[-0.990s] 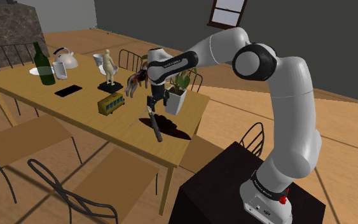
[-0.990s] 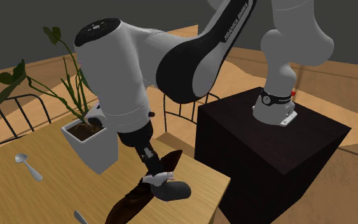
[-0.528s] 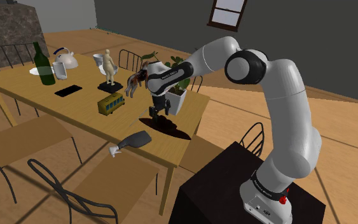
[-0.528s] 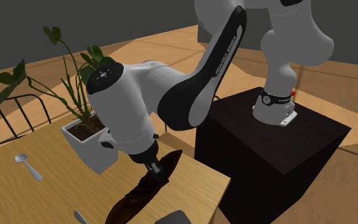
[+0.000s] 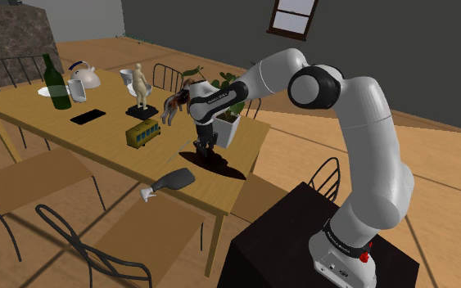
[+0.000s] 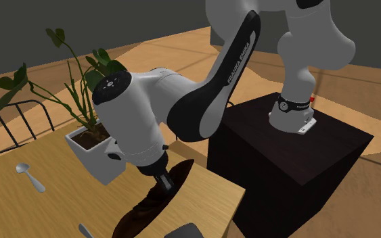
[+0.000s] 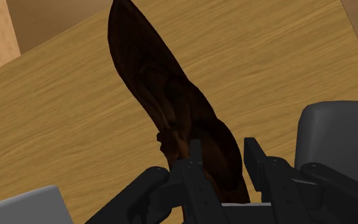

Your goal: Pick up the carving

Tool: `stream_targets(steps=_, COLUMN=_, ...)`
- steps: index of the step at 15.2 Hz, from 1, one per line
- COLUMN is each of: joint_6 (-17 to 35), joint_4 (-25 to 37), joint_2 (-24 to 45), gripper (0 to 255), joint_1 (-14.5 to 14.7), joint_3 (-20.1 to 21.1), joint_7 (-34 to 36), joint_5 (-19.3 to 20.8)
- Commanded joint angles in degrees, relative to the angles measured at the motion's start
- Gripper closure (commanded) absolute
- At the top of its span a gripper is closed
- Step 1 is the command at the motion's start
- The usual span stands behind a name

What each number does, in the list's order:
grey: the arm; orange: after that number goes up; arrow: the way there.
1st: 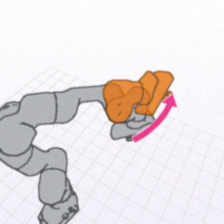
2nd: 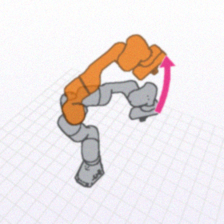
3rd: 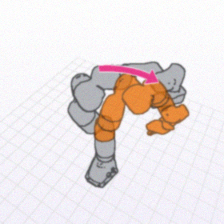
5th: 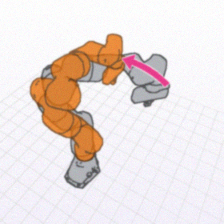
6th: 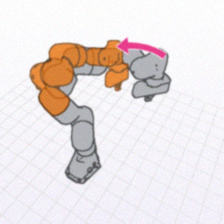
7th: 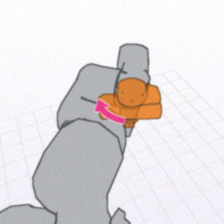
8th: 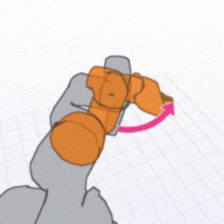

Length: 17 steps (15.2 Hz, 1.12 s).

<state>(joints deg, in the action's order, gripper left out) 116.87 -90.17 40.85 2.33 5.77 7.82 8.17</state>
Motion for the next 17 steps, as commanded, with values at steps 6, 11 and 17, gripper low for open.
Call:
stream_targets(steps=6, joint_6=-0.9, joint_4=-0.1, joint_2=-1.0, gripper=255, joint_1=0.0, joint_3=0.1, joint_7=-0.1, joint_5=-0.1)
stream_targets(steps=11, joint_6=-3.4, joint_4=0.1, joint_2=-3.3, gripper=255, joint_1=-0.1, joint_3=0.3, joint_7=-0.4, joint_5=-0.4)
stream_targets(steps=17, joint_6=-6.7, joint_4=0.9, joint_2=-5.8, gripper=255, joint_1=-0.2, joint_3=0.5, joint_7=-0.7, joint_5=-0.8)
